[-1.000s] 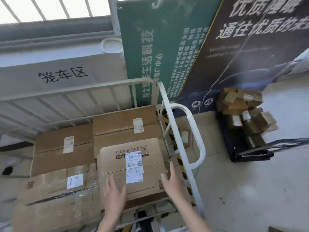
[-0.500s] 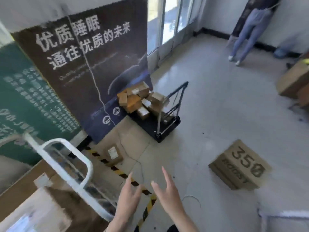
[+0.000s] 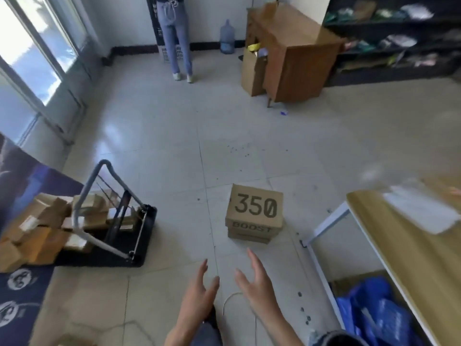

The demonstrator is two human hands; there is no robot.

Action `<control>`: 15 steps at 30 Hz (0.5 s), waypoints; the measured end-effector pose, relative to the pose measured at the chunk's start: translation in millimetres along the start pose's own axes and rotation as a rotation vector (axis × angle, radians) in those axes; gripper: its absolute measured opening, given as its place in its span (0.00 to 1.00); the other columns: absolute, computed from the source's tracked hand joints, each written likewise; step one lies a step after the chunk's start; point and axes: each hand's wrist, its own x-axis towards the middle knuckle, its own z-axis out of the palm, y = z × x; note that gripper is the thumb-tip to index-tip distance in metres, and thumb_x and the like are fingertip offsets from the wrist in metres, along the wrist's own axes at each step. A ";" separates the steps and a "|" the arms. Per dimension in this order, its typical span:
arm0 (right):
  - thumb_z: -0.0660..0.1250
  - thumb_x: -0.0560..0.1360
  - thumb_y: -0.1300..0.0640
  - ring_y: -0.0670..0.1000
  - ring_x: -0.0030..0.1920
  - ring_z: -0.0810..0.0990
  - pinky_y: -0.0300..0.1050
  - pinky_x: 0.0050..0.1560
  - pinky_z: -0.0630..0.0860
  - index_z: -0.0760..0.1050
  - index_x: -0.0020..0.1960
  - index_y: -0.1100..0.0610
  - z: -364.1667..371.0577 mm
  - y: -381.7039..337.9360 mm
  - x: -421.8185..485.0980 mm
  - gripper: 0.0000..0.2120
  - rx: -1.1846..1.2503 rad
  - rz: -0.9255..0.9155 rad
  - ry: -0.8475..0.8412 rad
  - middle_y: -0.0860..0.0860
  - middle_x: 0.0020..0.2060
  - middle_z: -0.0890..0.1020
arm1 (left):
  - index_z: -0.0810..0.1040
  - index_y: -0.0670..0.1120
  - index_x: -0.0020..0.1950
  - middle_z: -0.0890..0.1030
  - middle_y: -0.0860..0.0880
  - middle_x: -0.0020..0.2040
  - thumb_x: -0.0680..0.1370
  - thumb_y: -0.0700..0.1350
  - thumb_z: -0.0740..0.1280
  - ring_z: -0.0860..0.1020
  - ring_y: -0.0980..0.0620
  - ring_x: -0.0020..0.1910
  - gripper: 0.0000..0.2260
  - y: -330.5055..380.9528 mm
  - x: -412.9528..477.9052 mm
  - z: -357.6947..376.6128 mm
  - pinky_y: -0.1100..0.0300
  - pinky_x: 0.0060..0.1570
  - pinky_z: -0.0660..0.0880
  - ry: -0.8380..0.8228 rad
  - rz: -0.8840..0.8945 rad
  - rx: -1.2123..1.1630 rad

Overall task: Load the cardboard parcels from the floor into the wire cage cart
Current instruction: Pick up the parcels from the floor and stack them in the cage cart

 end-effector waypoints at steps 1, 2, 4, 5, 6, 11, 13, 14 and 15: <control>0.66 0.78 0.49 0.41 0.72 0.62 0.39 0.71 0.60 0.58 0.77 0.47 -3.6 1.2 12.7 0.31 0.009 0.020 0.016 0.39 0.71 0.64 | 0.61 0.51 0.78 0.71 0.51 0.73 0.80 0.49 0.66 0.76 0.49 0.64 0.28 7.4 17.8 2.1 0.58 0.61 0.69 -0.011 0.008 0.004; 0.67 0.78 0.49 0.42 0.73 0.62 0.41 0.72 0.61 0.58 0.77 0.47 -5.9 2.1 26.0 0.31 0.013 0.036 0.025 0.40 0.72 0.64 | 0.62 0.51 0.78 0.72 0.51 0.72 0.80 0.49 0.66 0.76 0.49 0.64 0.27 13.6 36.0 3.8 0.59 0.60 0.69 -0.019 0.015 0.002; 0.67 0.78 0.50 0.43 0.73 0.62 0.41 0.72 0.61 0.58 0.77 0.47 -7.0 3.7 55.2 0.32 0.018 0.074 0.030 0.41 0.73 0.64 | 0.64 0.51 0.77 0.74 0.51 0.69 0.80 0.47 0.66 0.74 0.53 0.66 0.26 22.8 76.0 6.9 0.63 0.58 0.68 -0.030 0.022 -0.019; 0.67 0.77 0.50 0.43 0.73 0.63 0.40 0.72 0.61 0.58 0.77 0.47 -7.0 4.2 70.6 0.32 0.018 0.098 0.032 0.41 0.73 0.64 | 0.65 0.51 0.76 0.75 0.52 0.67 0.79 0.47 0.67 0.74 0.55 0.64 0.26 26.9 97.3 8.9 0.63 0.58 0.68 -0.037 0.019 -0.034; 0.67 0.77 0.50 0.42 0.73 0.63 0.40 0.72 0.61 0.58 0.77 0.47 -7.1 4.1 85.5 0.32 0.020 0.125 0.035 0.41 0.73 0.64 | 0.65 0.51 0.76 0.76 0.52 0.65 0.79 0.46 0.67 0.74 0.56 0.63 0.25 30.2 118.8 10.8 0.63 0.58 0.68 -0.049 0.006 -0.046; 0.68 0.77 0.51 0.48 0.72 0.66 0.45 0.70 0.65 0.60 0.76 0.46 -12.9 -4.5 154.0 0.31 0.085 0.333 0.109 0.45 0.74 0.66 | 0.65 0.51 0.76 0.76 0.47 0.68 0.79 0.48 0.65 0.75 0.47 0.66 0.25 52.2 221.4 19.8 0.55 0.62 0.71 -0.182 -0.122 -0.040; 0.68 0.77 0.52 0.48 0.72 0.67 0.47 0.70 0.66 0.61 0.75 0.45 -18.2 -5.7 178.5 0.30 0.098 0.379 0.140 0.45 0.74 0.66 | 0.64 0.52 0.77 0.73 0.45 0.71 0.79 0.50 0.65 0.74 0.47 0.68 0.26 62.0 259.1 21.1 0.51 0.65 0.71 -0.228 -0.135 -0.016; 0.68 0.77 0.50 0.48 0.72 0.67 0.48 0.70 0.66 0.61 0.75 0.44 -21.3 -5.5 190.5 0.30 0.099 0.400 0.150 0.44 0.74 0.66 | 0.64 0.52 0.77 0.72 0.45 0.72 0.79 0.50 0.65 0.73 0.47 0.68 0.26 67.1 277.6 21.6 0.51 0.65 0.71 -0.245 -0.133 -0.006; 0.67 0.76 0.48 0.47 0.72 0.67 0.48 0.70 0.66 0.60 0.75 0.42 -25.1 -5.7 202.5 0.30 0.094 0.421 0.157 0.43 0.73 0.66 | 0.64 0.51 0.77 0.72 0.44 0.72 0.79 0.49 0.66 0.74 0.49 0.66 0.27 72.7 295.2 22.2 0.53 0.63 0.72 -0.258 -0.131 0.009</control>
